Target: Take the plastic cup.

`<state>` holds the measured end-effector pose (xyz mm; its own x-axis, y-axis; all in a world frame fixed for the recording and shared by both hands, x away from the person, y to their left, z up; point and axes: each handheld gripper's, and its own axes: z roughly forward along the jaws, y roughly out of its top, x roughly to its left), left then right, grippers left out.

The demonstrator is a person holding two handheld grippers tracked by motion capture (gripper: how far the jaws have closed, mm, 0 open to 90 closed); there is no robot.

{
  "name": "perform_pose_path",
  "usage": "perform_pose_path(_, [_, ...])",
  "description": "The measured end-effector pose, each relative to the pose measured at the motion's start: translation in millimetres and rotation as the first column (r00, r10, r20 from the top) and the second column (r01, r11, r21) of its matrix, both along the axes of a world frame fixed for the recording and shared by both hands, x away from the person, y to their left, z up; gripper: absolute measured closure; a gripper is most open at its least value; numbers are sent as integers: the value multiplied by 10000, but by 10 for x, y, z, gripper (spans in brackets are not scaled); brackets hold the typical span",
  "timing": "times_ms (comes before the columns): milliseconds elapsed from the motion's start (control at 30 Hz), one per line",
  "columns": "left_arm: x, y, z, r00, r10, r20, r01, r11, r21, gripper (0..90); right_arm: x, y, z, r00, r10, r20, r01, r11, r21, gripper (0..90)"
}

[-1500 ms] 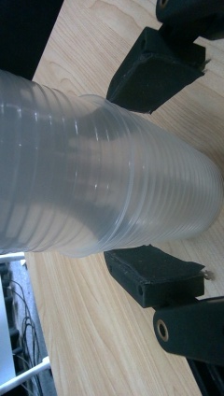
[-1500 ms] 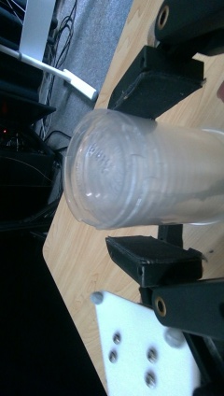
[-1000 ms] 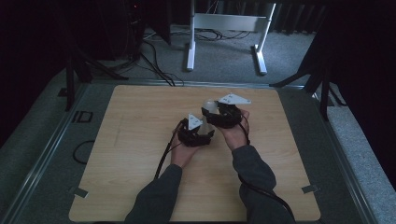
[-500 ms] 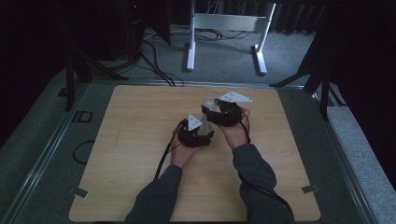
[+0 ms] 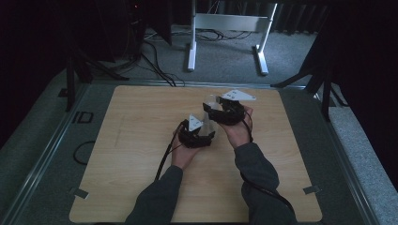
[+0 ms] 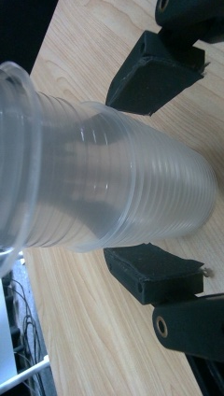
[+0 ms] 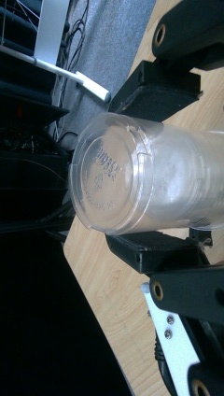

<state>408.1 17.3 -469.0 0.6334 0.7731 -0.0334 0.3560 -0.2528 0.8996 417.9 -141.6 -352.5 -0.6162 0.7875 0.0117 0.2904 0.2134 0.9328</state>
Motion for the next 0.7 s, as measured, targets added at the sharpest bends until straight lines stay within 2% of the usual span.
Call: perform_pose_path(700, [-1, 9, 5, 10000, 34, -47, -35, 9999, -137, 253, -98, -25, 234, 9986, 57, 525, -69, 9997, 233, 406])
